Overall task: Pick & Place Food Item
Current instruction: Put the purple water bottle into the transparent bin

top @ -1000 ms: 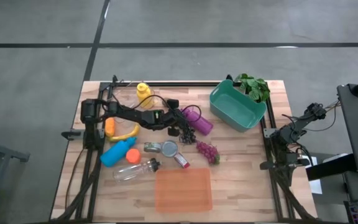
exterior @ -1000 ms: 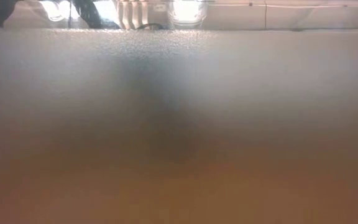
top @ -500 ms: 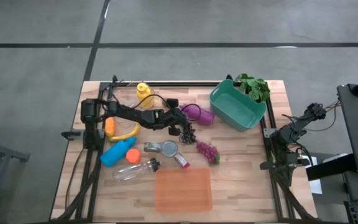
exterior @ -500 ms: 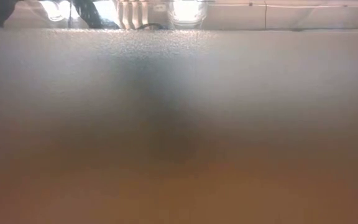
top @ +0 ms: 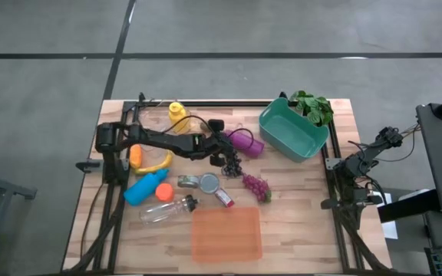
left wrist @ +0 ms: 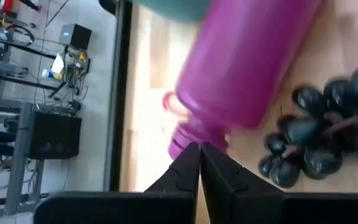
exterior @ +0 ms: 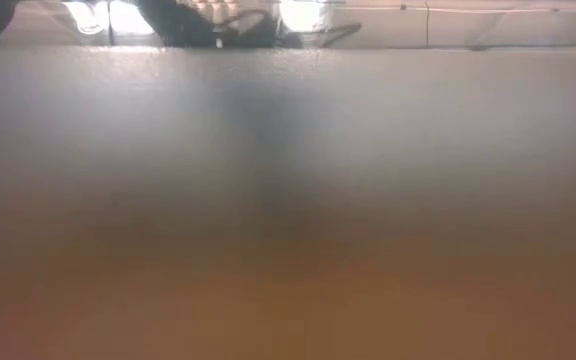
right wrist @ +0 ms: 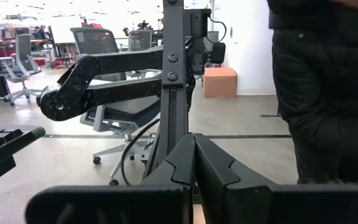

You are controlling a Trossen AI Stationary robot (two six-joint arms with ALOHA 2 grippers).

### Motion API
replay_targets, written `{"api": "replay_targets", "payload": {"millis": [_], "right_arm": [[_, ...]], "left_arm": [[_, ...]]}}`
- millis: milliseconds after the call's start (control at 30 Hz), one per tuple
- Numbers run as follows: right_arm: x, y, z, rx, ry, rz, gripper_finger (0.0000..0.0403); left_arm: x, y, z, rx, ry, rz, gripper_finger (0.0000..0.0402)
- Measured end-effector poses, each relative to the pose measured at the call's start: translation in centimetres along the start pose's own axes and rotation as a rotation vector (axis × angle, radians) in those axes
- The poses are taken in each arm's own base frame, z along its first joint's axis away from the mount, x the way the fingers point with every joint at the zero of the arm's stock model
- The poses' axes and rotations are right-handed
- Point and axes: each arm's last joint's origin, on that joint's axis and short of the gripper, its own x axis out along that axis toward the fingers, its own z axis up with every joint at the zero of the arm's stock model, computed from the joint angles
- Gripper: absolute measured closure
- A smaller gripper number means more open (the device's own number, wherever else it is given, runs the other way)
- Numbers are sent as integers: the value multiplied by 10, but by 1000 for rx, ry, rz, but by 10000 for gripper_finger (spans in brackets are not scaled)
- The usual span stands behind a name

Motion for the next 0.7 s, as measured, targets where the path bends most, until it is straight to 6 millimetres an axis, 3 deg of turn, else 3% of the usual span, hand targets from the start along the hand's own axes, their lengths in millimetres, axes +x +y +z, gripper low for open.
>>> {"api": "replay_targets", "payload": {"millis": [200,433,533,700], "right_arm": [[0,0,0,0,0,0,395],[0,0,0,0,0,0,395],[0,0,0,0,0,0,395],[0,0,0,0,0,0,395]], "left_arm": [[-25,34,18,-86,87,-89,383],[-47,68,37,-82,8,-322,377],[-46,79,36,-138,-39,-422,351],[-35,97,22,-266,-83,-567,265]]}}
